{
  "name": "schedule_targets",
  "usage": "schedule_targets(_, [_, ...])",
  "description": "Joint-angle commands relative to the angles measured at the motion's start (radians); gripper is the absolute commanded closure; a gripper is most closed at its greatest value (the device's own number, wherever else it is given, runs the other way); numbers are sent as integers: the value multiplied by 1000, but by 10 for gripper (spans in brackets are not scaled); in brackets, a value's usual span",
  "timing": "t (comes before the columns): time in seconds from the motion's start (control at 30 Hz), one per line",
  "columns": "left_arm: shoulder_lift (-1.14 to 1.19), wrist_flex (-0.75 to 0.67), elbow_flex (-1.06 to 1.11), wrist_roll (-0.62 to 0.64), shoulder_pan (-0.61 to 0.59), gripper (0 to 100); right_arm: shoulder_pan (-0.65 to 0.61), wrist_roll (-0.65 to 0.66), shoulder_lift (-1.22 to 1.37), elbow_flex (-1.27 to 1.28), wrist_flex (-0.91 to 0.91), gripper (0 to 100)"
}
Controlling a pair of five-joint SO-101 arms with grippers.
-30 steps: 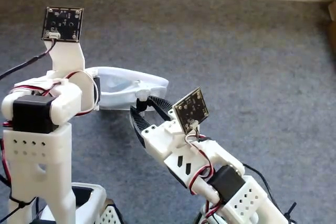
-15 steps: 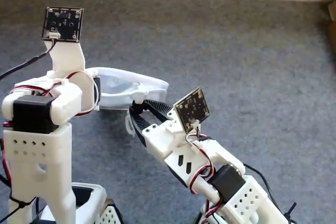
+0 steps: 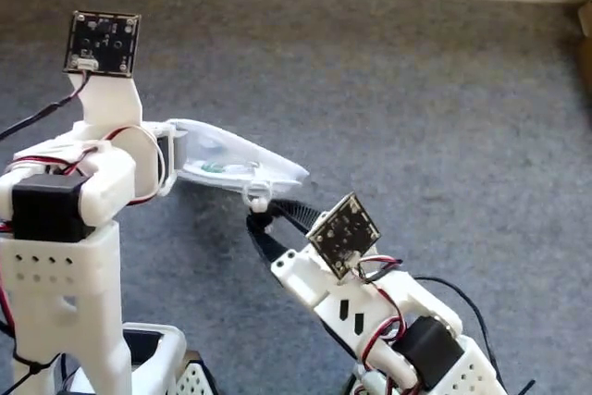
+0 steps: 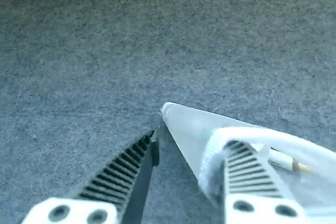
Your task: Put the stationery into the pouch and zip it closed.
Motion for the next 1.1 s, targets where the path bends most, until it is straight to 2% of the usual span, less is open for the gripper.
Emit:
schedule_targets(0.0, [7,-87,-18,-12,21,786,4,48,-19,-128,130,995])
schedule_targets(0.2, [8,-180,-16,-18,143,785,4,109,-19,-237,352,995])
schedule_targets(0.43, [10,-250,-16,-141,361,785,4,178,-19,-346,552,995])
schedule_targets(0.63, [10,-241,-16,-204,484,725,4,198,-27,-401,636,995])
schedule_targets(0.8, [10,-241,-15,-258,559,717,4,198,-27,-446,684,995])
schedule_targets(1.07, [10,-250,25,-265,705,716,4,198,-27,-450,696,995])
